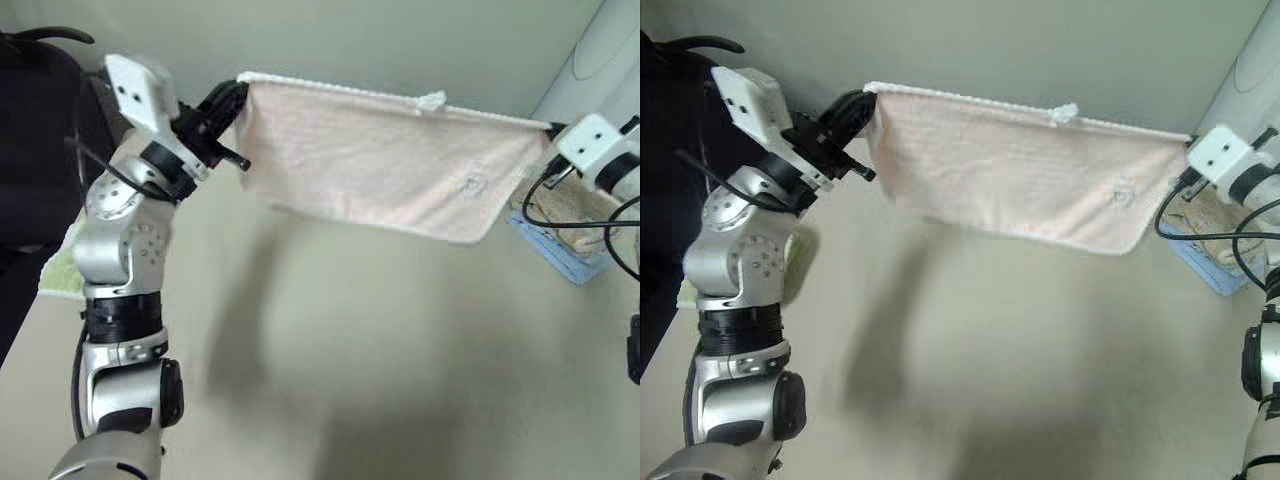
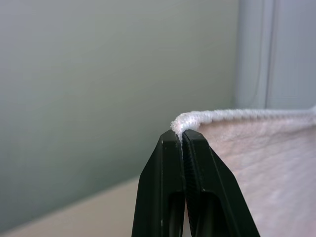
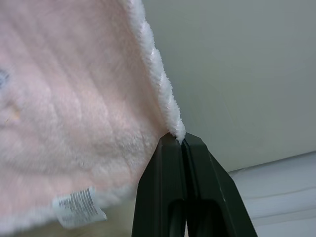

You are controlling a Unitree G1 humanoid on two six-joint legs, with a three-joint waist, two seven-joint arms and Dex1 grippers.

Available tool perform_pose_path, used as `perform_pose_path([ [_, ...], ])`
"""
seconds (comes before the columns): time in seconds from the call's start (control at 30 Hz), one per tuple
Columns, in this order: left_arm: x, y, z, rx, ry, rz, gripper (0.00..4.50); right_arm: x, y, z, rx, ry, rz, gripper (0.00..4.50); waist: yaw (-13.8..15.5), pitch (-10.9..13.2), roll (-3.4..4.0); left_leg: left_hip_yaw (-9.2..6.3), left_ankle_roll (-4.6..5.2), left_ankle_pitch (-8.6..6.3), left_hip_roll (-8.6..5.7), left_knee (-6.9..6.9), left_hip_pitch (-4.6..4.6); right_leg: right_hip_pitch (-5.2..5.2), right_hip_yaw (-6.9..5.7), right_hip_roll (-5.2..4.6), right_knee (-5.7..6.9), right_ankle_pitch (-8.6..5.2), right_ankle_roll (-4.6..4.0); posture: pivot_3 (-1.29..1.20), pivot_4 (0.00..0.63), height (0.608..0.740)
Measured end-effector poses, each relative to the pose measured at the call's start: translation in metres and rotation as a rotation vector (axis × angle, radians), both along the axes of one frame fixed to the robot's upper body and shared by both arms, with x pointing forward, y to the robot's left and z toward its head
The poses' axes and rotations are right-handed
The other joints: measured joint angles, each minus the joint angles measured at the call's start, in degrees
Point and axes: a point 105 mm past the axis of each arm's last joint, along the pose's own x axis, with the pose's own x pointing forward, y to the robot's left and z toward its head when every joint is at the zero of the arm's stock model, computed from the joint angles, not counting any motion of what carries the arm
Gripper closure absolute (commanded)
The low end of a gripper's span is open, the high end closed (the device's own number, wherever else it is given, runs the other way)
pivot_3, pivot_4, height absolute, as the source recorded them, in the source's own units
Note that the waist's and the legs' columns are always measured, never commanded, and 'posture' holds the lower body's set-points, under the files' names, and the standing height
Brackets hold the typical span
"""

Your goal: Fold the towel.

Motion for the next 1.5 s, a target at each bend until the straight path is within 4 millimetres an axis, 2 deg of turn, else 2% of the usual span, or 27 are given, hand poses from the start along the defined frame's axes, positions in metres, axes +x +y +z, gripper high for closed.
perform_pose_path([
  [0.07, -0.015, 0.005, -0.007, 0.032, 0.019, -0.048, 4.49, -0.008, -0.001, 0.002, 0.029, 0.005, 0.045, 4.50, -0.1, 0.0, -0.01, 0.01, 0.00, 0.00, 0.00, -0.01, 0.01, 0.03, 0.00, 0.01, -0.03, 0.00, 0.00, 0.00, 0.150, 0.740],
  [0.13, -0.034, 0.007, -0.023, 0.073, 0.074, -0.108, 4.49, -0.017, -0.004, -0.011, 0.052, 0.070, 0.094, 4.50, -0.1, 0.0, -0.03, 0.02, -0.01, 0.01, 0.00, 0.01, 0.01, 0.05, -0.01, 0.02, -0.05, 0.00, 0.00, 0.00, 0.150, 0.740],
  [0.2, -0.055, 0.006, -0.042, 0.124, 0.141, -0.172, 4.49, -0.025, -0.006, -0.034, 0.085, 0.176, 0.140, 4.50, 0.0, 0.0, -0.05, 0.01, -0.04, 0.02, 0.00, 0.02, 0.02, 0.07, -0.01, 0.03, -0.06, 0.00, 0.00, 0.00, 0.150, 0.740],
  [0.27, -0.077, 0.003, -0.070, 0.207, 0.235, -0.219, 4.49, -0.040, -0.010, -0.074, 0.122, 0.353, 0.178, 4.50, 0.2, 0.0, -0.05, 0.01, -0.05, 0.03, 0.00, 0.04, 0.06, 0.16, -0.02, 0.05, -0.07, -0.01, 0.00, 0.00, 0.150, 0.740],
  [0.37, -0.097, 0.002, -0.107, 0.301, 0.385, -0.246, 4.49, -0.066, -0.004, -0.126, 0.143, 0.602, 0.251, 4.50, 0.4, 0.0, -0.05, 0.02, -0.04, 0.02, 0.02, 0.02, 0.15, 0.21, 0.01, 0.08, -0.05, -0.01, 0.00, 0.00, 0.150, 0.740],
  [0.47, -0.119, 0.004, -0.144, 0.366, 0.535, -0.273, 4.49, -0.093, -0.008, -0.157, 0.162, 0.811, 0.268, 4.50, 0.2, 0.0, -0.04, 0.13, -0.02, 0.00, 0.03, -0.03, 0.19, 0.21, 0.10, 0.10, -0.06, -0.02, 0.00, 0.00, 0.150, 0.740],
  [0.6, -0.137, 0.007, -0.169, 0.414, 0.646, -0.279, 4.49, -0.108, -0.008, -0.159, 0.139, 0.923, 0.279, 4.50, -0.1, 0.0, -0.05, 0.12, 0.23, -0.15, 0.10, -0.05, 0.38, 0.38, 0.12, 0.21, -0.06, -0.02, 0.00, 0.00, 0.150, 0.740],
  [0.73, -0.157, 0.010, -0.191, 0.415, 0.756, -0.302, 4.49, -0.125, -0.011, -0.169, 0.120, 1.040, 0.277, 4.50, 0.1, 0.0, -0.06, 0.08, 0.30, -0.25, 0.09, -0.06, 0.42, 0.44, 0.11, 0.24, -0.08, -0.03, -0.02, 0.00, 0.150, 0.740],
  [0.83, -0.167, 0.009, -0.198, 0.412, 0.788, -0.319, 4.49, -0.124, -0.010, -0.167, 0.113, 1.037, 0.279, 4.50, -0.1, 0.0, -0.05, 0.09, 0.32, -0.26, 0.10, -0.05, 0.47, 0.47, 0.14, 0.26, -0.07, -0.03, -0.02, 0.00, 0.150, 0.740],
  [0.9, -0.160, 0.007, -0.192, 0.376, 0.743, -0.304, 4.49, -0.108, -0.004, -0.153, 0.103, 0.949, 0.279, 4.50, -0.1, 0.0, -0.02, 0.10, 0.46, -0.34, 0.12, -0.05, 0.64, 0.56, 0.16, 0.28, -0.01, -0.03, -0.02, 0.00, 0.150, 0.740],
  [1.0, -0.137, 0.009, -0.172, 0.311, 0.627, -0.234, 4.49, -0.078, 0.007, -0.124, 0.068, 0.771, 0.279, 4.50, -0.1, 0.0, 0.00, -0.02, 0.48, -0.34, 0.17, -0.05, 0.95, 0.84, 0.10, 0.33, 0.07, -0.03, -0.03, 0.00, 0.150, 0.740],
  [1.13, -0.091, 0.031, -0.150, 0.226, 0.516, -0.049, 4.49, -0.035, 0.021, -0.100, 0.060, 0.586, 0.229, 4.50, -0.1, 0.0, 0.05, -0.04, 0.51, -0.36, 0.17, -0.12, 1.11, 0.94, 0.08, 0.32, 0.05, -0.02, -0.04, 0.00, 0.150, 0.740],
  [1.27, -0.061, 0.038, -0.151, 0.226, 0.496, 0.051, 4.49, -0.004, 0.035, -0.102, 0.042, 0.515, 0.160, 4.50, -0.1, 0.0, 0.05, -0.02, 0.08, -0.12, 0.15, -0.19, 0.86, 0.66, 0.07, 0.27, -0.03, -0.02, -0.04, 0.00, 0.150, 0.740],
  [1.37, -0.048, 0.038, -0.168, 0.265, 0.532, 0.090, 4.49, 0.011, 0.043, -0.117, 0.042, 0.521, 0.112, 4.50, -0.1, 0.0, 0.05, -0.02, -0.03, -0.05, 0.15, -0.17, 0.63, 0.42, 0.07, 0.26, 0.03, -0.01, -0.06, 0.00, 0.150, 0.740],
  [1.5, -0.037, 0.033, -0.188, 0.329, 0.566, 0.108, 4.49, 0.019, 0.042, -0.136, 0.001, 0.536, 0.042, 4.50, 0.0, 0.0, 0.05, -0.03, -0.06, -0.04, 0.15, -0.12, 0.36, 0.18, 0.05, 0.24, 0.04, -0.01, -0.06, 0.00, 0.150, 0.740],
])
